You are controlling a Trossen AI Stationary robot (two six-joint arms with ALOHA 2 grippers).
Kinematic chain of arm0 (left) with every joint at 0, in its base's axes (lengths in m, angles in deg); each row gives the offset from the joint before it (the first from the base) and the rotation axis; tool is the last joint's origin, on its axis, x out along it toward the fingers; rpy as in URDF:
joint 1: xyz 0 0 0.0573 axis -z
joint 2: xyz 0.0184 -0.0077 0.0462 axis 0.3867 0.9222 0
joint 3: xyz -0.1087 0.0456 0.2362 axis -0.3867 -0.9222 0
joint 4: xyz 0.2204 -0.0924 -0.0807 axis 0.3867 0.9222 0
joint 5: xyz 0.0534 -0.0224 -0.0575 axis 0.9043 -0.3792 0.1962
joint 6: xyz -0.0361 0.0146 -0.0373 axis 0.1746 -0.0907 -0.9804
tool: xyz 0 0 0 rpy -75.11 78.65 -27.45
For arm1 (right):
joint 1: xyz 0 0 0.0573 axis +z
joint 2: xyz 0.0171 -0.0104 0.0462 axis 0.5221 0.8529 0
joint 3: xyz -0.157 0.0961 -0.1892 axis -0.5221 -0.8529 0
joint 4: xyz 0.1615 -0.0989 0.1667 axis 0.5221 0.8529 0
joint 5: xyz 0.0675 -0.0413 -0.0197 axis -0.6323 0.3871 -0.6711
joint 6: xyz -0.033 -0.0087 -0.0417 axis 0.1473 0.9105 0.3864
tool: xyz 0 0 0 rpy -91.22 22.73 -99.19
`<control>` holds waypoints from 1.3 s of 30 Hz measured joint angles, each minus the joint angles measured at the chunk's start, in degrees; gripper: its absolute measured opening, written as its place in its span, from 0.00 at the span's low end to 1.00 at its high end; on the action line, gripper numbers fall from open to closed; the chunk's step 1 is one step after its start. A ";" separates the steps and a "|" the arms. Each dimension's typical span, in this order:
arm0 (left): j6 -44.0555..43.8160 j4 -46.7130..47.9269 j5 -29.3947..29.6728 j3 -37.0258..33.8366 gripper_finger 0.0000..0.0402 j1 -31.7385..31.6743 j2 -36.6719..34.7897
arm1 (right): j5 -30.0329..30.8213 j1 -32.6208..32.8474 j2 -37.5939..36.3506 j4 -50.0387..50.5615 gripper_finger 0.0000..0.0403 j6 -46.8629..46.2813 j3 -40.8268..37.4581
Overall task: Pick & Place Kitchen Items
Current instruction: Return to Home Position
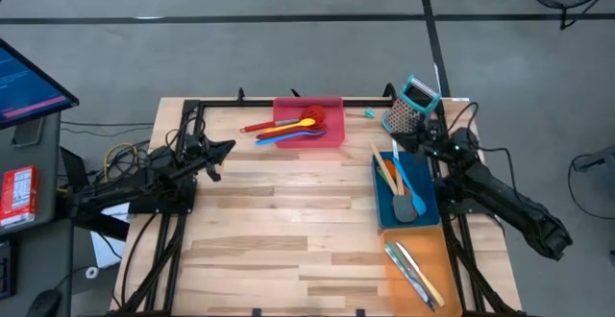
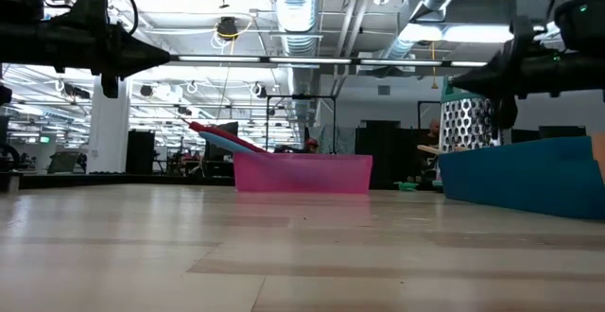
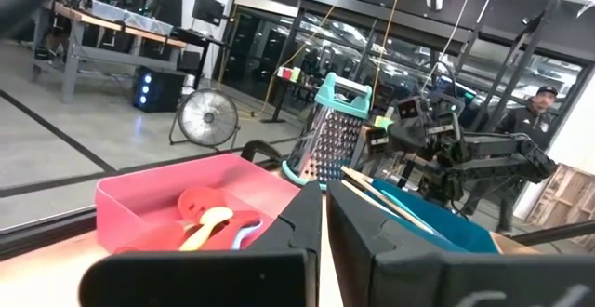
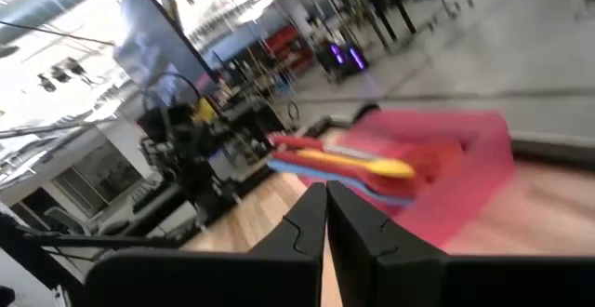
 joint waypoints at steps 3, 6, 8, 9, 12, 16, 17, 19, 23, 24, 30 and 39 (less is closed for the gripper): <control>0.01 0.00 0.07 0.00 0.01 0.00 0.00 | 0.02 0.00 -0.01 3.54 0.02 0.00 0.00; 0.01 0.00 0.05 0.00 0.01 0.00 0.00 | 0.02 0.00 0.00 6.40 0.02 0.00 0.00; 0.01 0.00 0.04 0.00 0.01 0.00 0.00 | 0.02 0.00 0.00 7.91 0.02 0.00 0.00; 0.01 -0.02 0.04 0.00 0.01 0.00 0.00 | 0.02 0.00 -0.02 8.52 0.02 0.00 0.00; 0.01 0.00 0.04 0.00 0.01 0.00 0.00 | 0.02 0.00 0.00 9.86 0.02 0.00 -0.02; 0.01 -0.02 0.02 -0.02 0.01 0.00 0.00 | 0.02 0.00 0.00 10.24 0.02 0.00 -0.02; 0.01 -0.02 0.02 -0.02 0.01 0.00 0.00 | 0.02 0.00 0.00 10.24 0.02 0.00 -0.02; 0.01 0.00 0.00 -0.02 0.01 0.00 0.00 | 0.02 0.00 0.00 10.23 0.02 0.00 -0.02; 0.01 0.00 -0.02 -0.02 0.01 0.00 0.00 | 0.02 0.00 0.00 10.22 0.02 0.00 -0.02; 0.01 0.00 -0.03 -0.02 0.01 0.00 0.00 | 0.02 0.00 0.00 10.22 0.02 0.00 -0.02; 0.01 -0.02 -0.22 -0.02 0.01 0.00 0.00 | 0.03 0.00 0.00 10.21 0.02 0.00 -0.03; 0.01 -0.01 -0.17 -0.02 0.01 0.00 0.00 | 0.03 0.00 0.00 10.19 0.02 0.00 -0.04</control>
